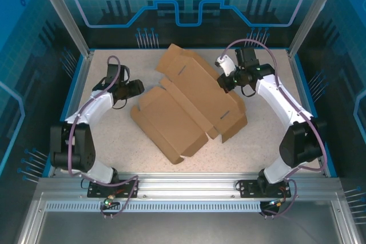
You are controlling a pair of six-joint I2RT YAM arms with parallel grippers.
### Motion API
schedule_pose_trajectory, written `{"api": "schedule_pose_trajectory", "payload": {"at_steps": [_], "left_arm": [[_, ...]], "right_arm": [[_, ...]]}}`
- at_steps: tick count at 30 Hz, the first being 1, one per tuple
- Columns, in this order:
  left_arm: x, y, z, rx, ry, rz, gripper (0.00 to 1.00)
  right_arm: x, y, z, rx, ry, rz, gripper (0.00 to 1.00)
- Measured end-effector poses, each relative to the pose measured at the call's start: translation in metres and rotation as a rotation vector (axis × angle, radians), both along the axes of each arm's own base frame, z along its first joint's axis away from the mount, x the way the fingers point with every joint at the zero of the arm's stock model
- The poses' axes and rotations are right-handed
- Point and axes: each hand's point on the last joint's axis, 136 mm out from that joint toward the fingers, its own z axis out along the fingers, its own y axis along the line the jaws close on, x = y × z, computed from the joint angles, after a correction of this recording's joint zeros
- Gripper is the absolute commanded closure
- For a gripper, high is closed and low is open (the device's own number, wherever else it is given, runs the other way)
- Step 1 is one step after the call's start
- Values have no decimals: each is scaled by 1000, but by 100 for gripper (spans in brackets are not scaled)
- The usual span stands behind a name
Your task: Fold the paper box
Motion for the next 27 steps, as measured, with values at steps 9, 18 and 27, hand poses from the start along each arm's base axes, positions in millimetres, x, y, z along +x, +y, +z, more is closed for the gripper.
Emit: {"api": "schedule_pose_trajectory", "payload": {"at_steps": [9, 18, 27], "left_arm": [[-4, -39, 30, -56, -139, -70, 40], [-35, -75, 25, -192, -151, -150, 40], [-50, -112, 17, -240, -168, -263, 41]], "right_arm": [[1, 18, 4, -287, -152, 30, 100], [4, 36, 16, -564, -424, 67, 100], [6, 34, 13, -651, -477, 54, 100]]}}
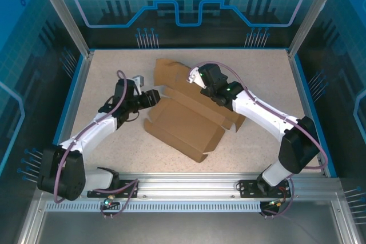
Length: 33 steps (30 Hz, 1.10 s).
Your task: Fold the paper box
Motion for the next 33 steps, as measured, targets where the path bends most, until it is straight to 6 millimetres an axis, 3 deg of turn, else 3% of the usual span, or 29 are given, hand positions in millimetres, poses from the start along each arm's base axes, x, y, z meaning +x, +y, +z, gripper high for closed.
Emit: {"api": "schedule_pose_trajectory", "payload": {"at_steps": [4, 7, 11, 17, 21, 25, 33], "left_arm": [[-4, -44, -21, 0, 24, -115, 42], [-6, -65, -45, 9, 77, -163, 42], [-5, -72, -62, 6, 115, -164, 43], [1, -78, -57, -8, 73, -172, 43], [-2, -100, -53, -13, 27, -230, 44], [-4, -125, -64, -14, 22, -282, 45], [9, -149, -87, -19, 11, -311, 47]], "right_arm": [[2, -2, -3, -14, 1, -11, 100], [7, -5, -6, -47, -19, -26, 100], [12, -9, -11, -91, -59, -35, 100], [11, -8, -15, -64, -50, -28, 100], [7, -9, -13, 18, 8, -29, 100], [7, -14, -9, 88, 53, -54, 100], [2, -17, -12, 141, 109, -83, 100]]}}
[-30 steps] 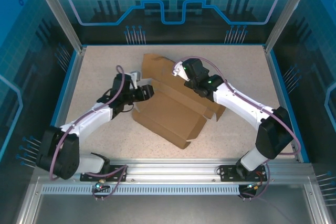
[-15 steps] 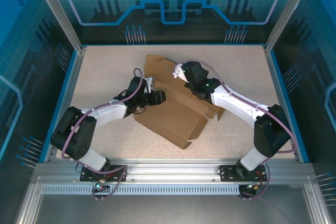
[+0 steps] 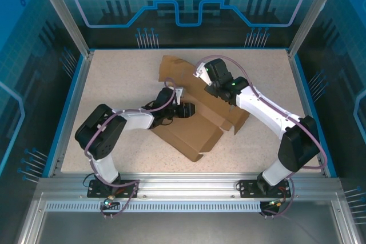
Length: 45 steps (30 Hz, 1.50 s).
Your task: Fold the paper box
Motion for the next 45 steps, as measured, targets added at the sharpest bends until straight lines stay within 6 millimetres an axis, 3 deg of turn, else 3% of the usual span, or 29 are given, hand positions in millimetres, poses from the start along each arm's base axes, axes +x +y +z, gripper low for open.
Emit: {"api": "schedule_pose_trajectory", "payload": {"at_steps": [10, 25, 30, 45], "left_arm": [[15, -12, -16, -2, -3, -3, 53], [9, 1, -38, 50, 30, 16, 61], [8, 2, -38, 40, 10, 15, 61], [8, 5, -37, 19, -30, 24, 61]], "right_arm": [[-2, 3, -10, 18, 45, -8, 100], [-12, 18, -23, 62, 111, -25, 100], [-12, 23, -32, 33, 111, -40, 100], [-23, 38, -31, -51, 18, -56, 100]]}}
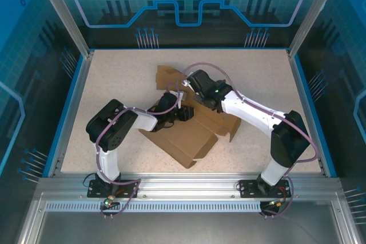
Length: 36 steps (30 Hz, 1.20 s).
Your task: Fold the paper box
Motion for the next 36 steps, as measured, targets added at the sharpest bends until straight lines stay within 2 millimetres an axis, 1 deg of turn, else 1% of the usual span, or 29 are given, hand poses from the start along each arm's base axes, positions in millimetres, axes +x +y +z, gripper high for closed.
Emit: {"api": "schedule_pose_trajectory", "payload": {"at_steps": [9, 13, 18, 24, 27, 31, 36], "left_arm": [[-1, 3, 0, -6, -8, 6, 61], [1, 7, 1, -11, -15, 15, 61], [2, 13, 1, -24, -16, 32, 60], [2, 14, 2, -39, -10, 38, 59], [2, 15, 3, -40, -10, 39, 58], [2, 15, 4, -40, -11, 40, 53], [-7, 22, 7, -21, 7, 41, 47]], "right_arm": [[5, -1, -2, -145, -108, 37, 100], [6, 2, -3, -193, -161, 58, 100], [5, 7, -2, -224, -221, 66, 100], [6, 7, -1, -256, -266, 66, 100], [7, 7, 1, -265, -278, 67, 100], [7, 8, -1, -253, -272, 71, 100], [5, 10, 0, -182, -220, 88, 100]]}}
